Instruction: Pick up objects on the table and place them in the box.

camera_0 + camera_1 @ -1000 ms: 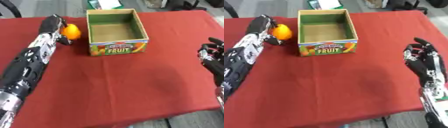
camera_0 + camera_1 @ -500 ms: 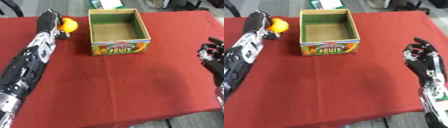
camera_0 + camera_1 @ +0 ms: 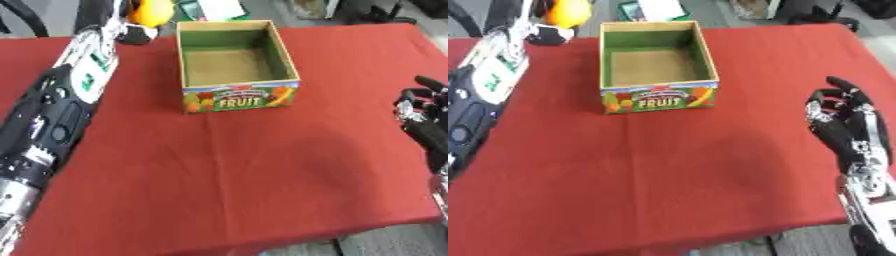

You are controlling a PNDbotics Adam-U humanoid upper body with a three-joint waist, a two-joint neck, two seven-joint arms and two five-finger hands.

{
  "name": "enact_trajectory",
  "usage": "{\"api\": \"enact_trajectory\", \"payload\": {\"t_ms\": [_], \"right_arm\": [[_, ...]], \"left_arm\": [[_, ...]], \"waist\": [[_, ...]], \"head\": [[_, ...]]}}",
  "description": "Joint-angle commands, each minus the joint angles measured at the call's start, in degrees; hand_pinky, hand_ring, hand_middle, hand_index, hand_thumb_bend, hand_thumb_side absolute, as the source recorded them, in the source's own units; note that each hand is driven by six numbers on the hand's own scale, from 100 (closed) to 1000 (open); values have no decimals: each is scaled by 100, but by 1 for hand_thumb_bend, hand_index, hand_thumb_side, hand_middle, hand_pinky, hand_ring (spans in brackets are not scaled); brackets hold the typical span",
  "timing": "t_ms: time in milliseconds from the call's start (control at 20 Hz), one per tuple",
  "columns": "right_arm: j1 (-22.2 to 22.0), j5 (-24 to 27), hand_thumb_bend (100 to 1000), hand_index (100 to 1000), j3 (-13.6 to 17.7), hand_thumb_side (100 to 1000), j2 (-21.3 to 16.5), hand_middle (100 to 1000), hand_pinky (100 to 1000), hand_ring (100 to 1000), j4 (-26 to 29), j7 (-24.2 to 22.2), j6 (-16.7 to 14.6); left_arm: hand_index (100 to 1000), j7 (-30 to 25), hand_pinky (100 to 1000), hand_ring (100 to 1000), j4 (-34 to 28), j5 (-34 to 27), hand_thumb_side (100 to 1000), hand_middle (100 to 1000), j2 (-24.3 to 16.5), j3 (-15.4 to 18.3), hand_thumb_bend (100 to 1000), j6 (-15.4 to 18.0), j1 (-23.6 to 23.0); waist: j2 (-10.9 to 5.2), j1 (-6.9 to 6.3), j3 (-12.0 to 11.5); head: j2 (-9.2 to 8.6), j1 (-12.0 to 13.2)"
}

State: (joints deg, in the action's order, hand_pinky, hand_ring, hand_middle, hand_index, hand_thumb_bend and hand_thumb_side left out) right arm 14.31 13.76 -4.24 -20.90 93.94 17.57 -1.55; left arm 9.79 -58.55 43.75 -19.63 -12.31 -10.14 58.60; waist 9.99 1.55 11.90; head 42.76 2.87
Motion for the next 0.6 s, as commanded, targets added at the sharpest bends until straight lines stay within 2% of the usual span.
{"api": "enact_trajectory", "payload": {"t_ms": [50, 350, 600], "right_arm": [[67, 22, 100, 809, 21, 100, -90, 617, 634, 616, 47, -37, -17], [105, 30, 100, 809, -1, 100, -55, 617, 633, 616, 50, -61, -14], [130, 37, 100, 809, -7, 100, -17, 617, 634, 616, 42, -66, -13]], "left_arm": [[385, -243, 530, 414, -268, -59, 100, 296, 81, -173, 537, 138, 209], [422, -595, 556, 453, 97, 319, 100, 332, 545, -370, 531, 425, 102], [515, -762, 594, 530, 542, 753, 100, 435, 759, -356, 584, 659, -54]], "waist": [[-111, 5, 39], [-79, 20, 154], [-25, 16, 246]], "head": [[5, 28], [-38, 72], [-112, 93]]}}
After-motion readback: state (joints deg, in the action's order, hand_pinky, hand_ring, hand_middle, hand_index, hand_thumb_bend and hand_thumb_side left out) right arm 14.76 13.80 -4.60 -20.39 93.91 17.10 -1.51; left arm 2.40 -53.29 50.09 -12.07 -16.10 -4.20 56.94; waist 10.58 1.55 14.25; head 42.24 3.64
